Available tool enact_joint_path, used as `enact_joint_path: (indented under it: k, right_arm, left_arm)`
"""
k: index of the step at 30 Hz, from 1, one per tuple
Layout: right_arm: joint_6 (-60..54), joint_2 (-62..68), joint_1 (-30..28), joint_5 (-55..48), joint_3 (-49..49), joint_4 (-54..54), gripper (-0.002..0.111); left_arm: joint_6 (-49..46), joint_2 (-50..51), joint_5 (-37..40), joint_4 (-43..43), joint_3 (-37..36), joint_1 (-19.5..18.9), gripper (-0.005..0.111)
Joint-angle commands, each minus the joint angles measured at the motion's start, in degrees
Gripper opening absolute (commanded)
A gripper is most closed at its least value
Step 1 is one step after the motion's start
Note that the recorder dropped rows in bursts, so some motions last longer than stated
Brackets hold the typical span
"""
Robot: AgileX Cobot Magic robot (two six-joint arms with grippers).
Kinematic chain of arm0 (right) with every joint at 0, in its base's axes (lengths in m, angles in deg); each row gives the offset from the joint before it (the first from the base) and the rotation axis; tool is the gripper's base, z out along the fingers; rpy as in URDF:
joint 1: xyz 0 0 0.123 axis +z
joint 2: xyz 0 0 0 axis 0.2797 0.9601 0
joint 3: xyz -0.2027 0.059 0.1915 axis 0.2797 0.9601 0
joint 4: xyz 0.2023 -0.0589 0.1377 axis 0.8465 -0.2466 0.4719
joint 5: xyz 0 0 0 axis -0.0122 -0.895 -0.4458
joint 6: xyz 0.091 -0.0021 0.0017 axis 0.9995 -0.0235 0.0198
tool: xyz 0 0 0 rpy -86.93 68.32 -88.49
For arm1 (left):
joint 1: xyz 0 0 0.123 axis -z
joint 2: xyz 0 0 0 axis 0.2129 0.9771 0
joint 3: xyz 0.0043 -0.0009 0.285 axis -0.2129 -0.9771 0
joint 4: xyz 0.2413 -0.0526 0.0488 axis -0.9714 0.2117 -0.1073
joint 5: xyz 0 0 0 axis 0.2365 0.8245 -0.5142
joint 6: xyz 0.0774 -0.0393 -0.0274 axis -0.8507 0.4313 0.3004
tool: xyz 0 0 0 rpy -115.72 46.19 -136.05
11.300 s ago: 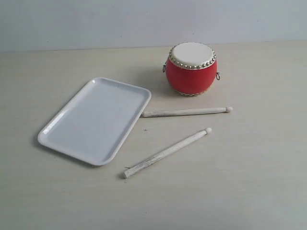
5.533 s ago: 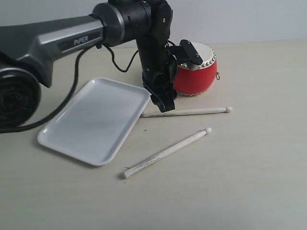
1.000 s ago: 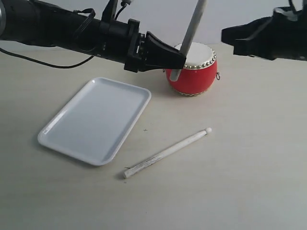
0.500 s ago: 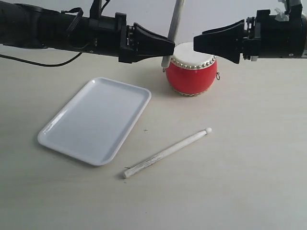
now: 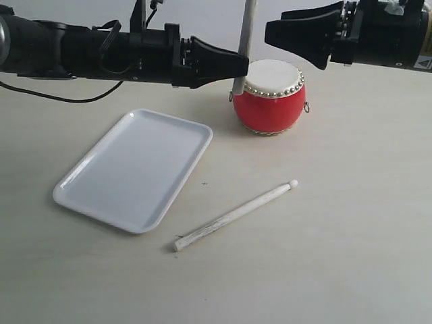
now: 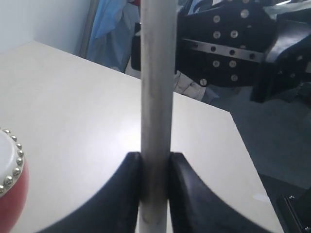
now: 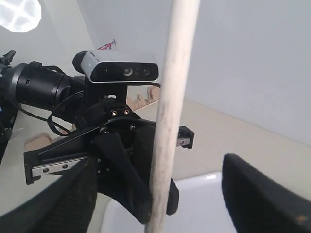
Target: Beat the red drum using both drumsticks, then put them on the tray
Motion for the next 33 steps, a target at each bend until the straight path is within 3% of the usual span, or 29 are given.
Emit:
enact_joint_path:
  k: [1,9,20,23,29,31,33]
  right_arm:
    - [-0.8,1.3,0.8,0.3,-0.1,1.3,0.069]
    - [-1.9,1.7,3.6,0.3,-0.1,1.7,0.064]
    - [-1.9,1.7,3.5,0.3,-0.1,2.8,0.058]
    - [-0.5,1.7,3.5,0.3,-0.1,3.7,0.045]
    - [1.1,1.7,3.5,0.3,-0.1,4.0,0.003]
    - [1.3,1.7,3.5,0.3,-0.1,4.0,0.000]
    - [1.2,1.7,3.5,0.3,-0.1,3.9,0.000]
  left_arm:
    - [-0.4,-0.4,0.8,1.2,-0.1,2.2,0.000]
    - [-0.4,-0.4,0.8,1.5,-0.1,5.1,0.000]
    - [-0.4,-0.4,0.8,1.7,-0.1,5.1,0.000]
    - [-0.4,-0.4,0.8,1.7,-0.1,5.1,0.000]
    - [-0.4,-0.4,0.8,1.7,-0.1,5.1,0.001]
    - [-0.2,-0.4,0.8,1.7,-0.1,5.1,0.007]
    - [0.0,-0.4,0.8,1.7,0.0,5.1,0.020]
